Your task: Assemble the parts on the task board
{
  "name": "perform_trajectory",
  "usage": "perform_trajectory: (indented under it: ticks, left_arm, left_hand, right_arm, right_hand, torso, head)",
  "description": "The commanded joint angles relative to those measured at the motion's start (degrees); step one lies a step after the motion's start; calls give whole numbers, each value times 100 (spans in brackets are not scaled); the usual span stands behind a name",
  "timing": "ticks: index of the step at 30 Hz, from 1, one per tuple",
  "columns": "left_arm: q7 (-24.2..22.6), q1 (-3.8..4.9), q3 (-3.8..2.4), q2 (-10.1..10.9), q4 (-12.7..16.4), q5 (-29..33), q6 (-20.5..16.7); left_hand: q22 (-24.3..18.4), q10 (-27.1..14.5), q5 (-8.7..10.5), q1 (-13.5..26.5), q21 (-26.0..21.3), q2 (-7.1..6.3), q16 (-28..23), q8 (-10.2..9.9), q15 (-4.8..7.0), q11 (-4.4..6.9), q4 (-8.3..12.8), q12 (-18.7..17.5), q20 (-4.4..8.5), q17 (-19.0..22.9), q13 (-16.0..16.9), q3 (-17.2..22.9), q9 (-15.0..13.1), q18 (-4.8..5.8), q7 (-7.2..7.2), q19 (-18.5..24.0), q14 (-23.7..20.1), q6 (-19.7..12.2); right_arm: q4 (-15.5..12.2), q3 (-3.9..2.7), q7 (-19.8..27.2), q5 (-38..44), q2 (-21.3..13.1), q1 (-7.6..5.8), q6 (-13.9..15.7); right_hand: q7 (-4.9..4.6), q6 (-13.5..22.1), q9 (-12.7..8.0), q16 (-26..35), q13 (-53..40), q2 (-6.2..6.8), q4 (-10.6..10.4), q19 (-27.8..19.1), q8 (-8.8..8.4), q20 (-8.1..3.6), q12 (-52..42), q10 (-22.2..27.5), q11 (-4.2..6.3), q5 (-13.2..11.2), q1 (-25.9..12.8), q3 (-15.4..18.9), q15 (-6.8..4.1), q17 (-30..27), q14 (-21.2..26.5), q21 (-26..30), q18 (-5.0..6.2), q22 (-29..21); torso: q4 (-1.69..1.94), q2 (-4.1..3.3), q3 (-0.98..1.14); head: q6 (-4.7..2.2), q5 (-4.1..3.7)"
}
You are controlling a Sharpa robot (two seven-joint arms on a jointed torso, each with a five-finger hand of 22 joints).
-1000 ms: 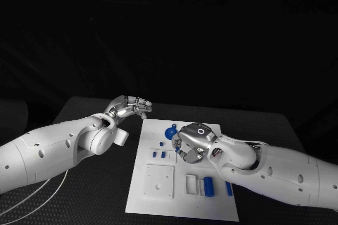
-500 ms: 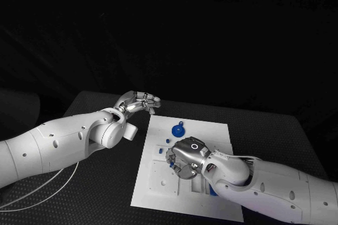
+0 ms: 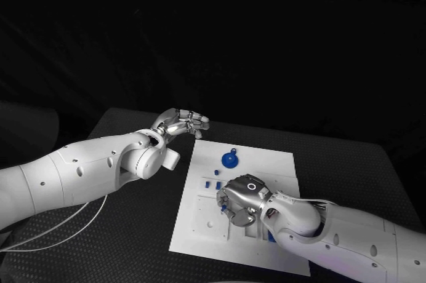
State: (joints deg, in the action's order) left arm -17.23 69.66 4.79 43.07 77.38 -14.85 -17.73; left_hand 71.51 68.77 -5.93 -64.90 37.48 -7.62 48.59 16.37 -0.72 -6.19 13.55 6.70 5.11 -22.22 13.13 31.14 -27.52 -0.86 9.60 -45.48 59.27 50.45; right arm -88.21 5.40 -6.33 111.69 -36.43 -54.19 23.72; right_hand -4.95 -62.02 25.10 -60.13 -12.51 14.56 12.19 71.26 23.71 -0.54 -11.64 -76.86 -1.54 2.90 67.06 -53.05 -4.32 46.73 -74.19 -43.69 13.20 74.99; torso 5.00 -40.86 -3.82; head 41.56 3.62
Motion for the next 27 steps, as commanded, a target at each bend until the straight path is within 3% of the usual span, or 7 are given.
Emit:
perform_trajectory:
  ticks: [1,21,27]
  left_arm:
    - [-83,2,-4,-5,12,42,-25]
    - [-79,2,-4,-5,6,42,-13]
    - [-77,2,-4,-7,7,42,-6]
  left_hand:
    - [10,13,-37,51,-20,8,-38,28,14,13,5,-4,-10,-7,-9,-27,-4,-99,-7,-44,45,-24]
    - [12,13,-37,54,-29,6,-49,27,14,12,2,-5,-9,-19,-13,-25,-3,-98,-6,-47,47,-28]
    - [12,12,-36,54,-32,7,-52,27,14,12,1,-6,-9,-23,-14,-24,-3,-98,-5,-48,47,-30]
  right_arm:
    - [-6,-7,24,121,-21,-1,-57]
    - [6,13,28,123,7,14,-101]
    - [15,51,30,124,21,16,-155]
  right_hand:
    - [3,-41,7,-22,-13,-29,10,3,-25,-46,3,-30,4,10,8,-19,-54,7,24,-27,180,125]
    - [3,-45,8,-20,-23,-33,16,-1,-30,-46,14,-37,5,11,3,-17,-54,14,21,-41,180,123]
    - [3,-46,9,-20,-26,-34,18,-2,-31,-47,17,-38,5,11,2,-17,-54,16,21,-44,180,123]
  torso:
    - [-3,1,0]
    - [1,1,-5]
    - [1,3,-6]
  head:
    - [19,12]
    - [66,32]
    - [84,37]
